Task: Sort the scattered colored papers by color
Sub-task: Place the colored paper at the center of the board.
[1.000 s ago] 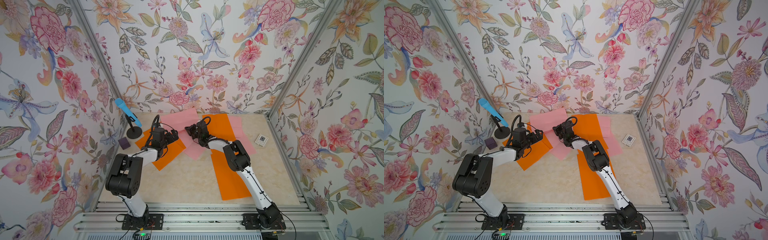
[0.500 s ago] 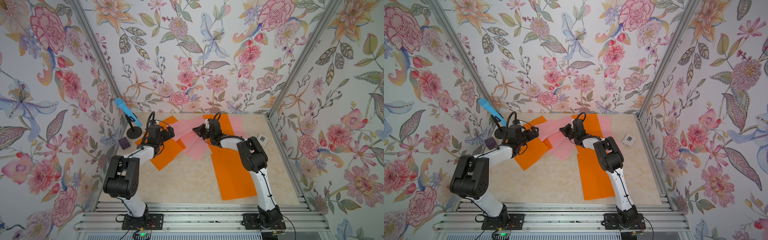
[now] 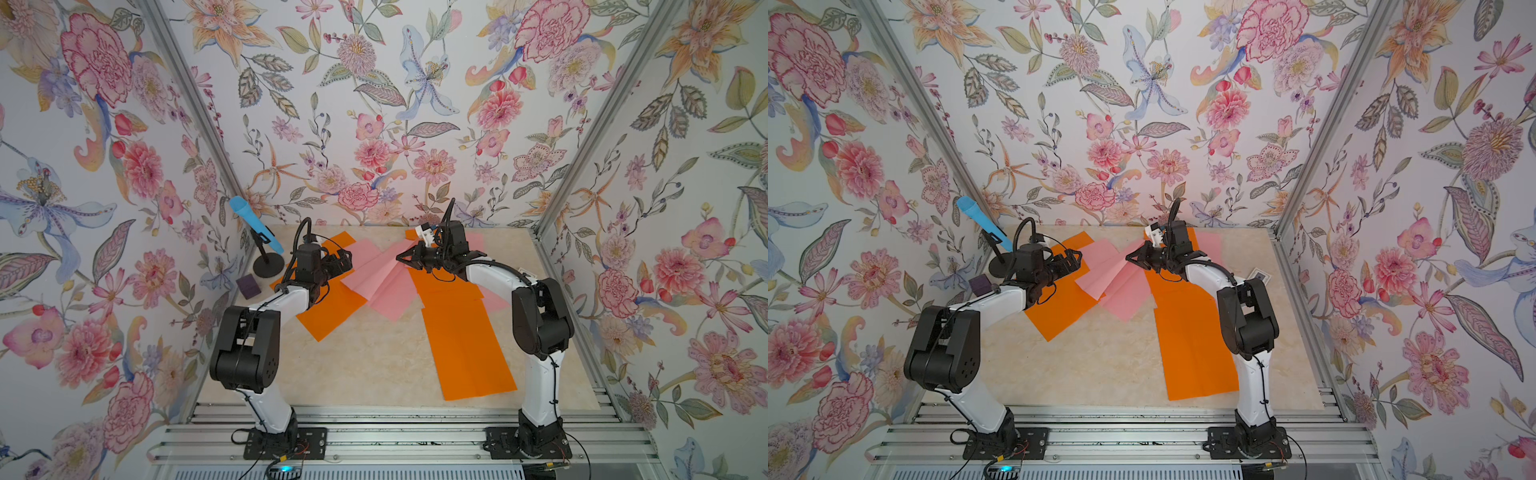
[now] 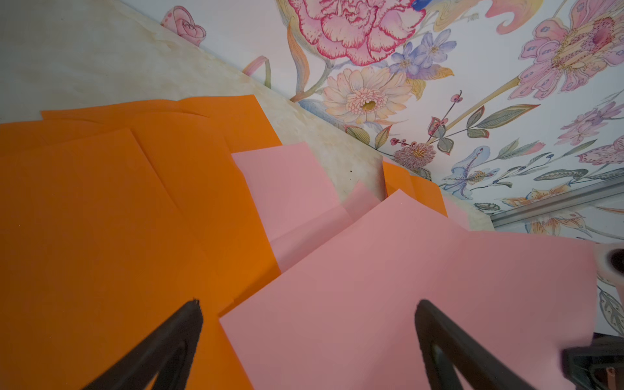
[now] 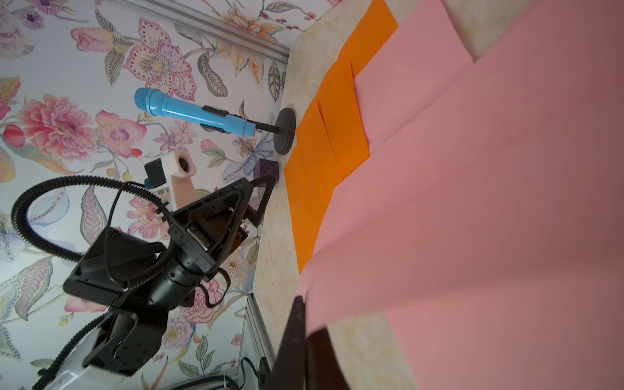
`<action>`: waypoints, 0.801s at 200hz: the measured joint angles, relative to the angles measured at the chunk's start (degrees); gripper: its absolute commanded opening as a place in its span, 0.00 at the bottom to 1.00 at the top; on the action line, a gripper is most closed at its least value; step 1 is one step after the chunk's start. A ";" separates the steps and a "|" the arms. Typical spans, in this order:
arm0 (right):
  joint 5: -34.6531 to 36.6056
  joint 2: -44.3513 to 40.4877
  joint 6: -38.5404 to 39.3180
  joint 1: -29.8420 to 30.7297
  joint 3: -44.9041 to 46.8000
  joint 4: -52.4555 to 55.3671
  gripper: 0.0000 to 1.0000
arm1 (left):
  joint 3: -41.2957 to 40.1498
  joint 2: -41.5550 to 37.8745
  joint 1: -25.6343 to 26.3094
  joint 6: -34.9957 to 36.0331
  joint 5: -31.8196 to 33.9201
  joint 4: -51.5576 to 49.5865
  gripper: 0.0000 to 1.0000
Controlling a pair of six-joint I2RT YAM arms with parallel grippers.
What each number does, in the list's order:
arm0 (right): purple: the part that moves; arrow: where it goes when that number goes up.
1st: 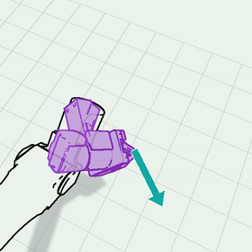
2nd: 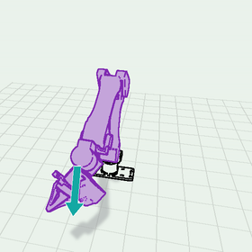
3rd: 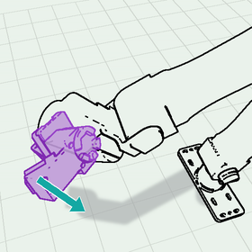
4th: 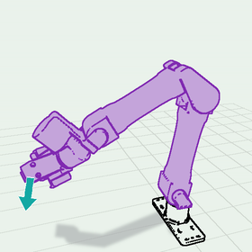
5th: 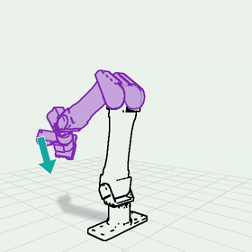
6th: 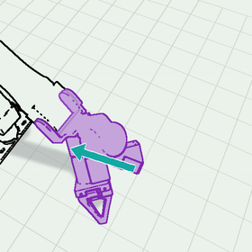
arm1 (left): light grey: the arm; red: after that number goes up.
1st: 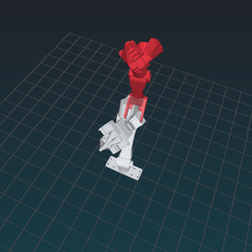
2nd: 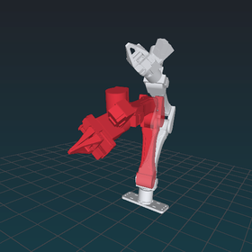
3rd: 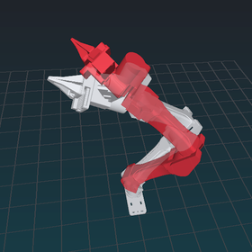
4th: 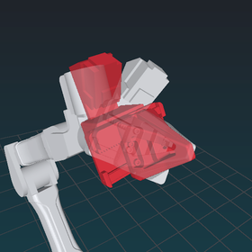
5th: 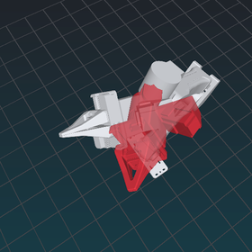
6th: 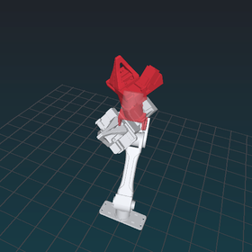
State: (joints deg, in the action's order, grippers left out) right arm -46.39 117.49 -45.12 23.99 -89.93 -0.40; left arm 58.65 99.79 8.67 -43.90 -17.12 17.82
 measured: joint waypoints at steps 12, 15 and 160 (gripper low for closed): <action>-1.86 -2.34 3.10 0.17 1.22 2.64 0.00 | 0.00 0.66 0.00 -0.02 -2.10 0.33 1.00; -2.40 -3.26 3.96 0.26 1.92 3.48 0.00 | -0.02 0.83 -0.02 -0.02 -2.73 0.42 1.00; -2.71 -23.85 24.98 -0.20 37.97 22.27 0.00 | -9.51 1.42 4.85 1.77 -20.57 -1.07 1.00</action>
State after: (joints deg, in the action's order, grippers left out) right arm -49.10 93.65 -20.14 23.79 -51.96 21.87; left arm 49.15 101.21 13.52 -42.13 -37.69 16.75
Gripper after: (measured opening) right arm 0.052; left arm 0.995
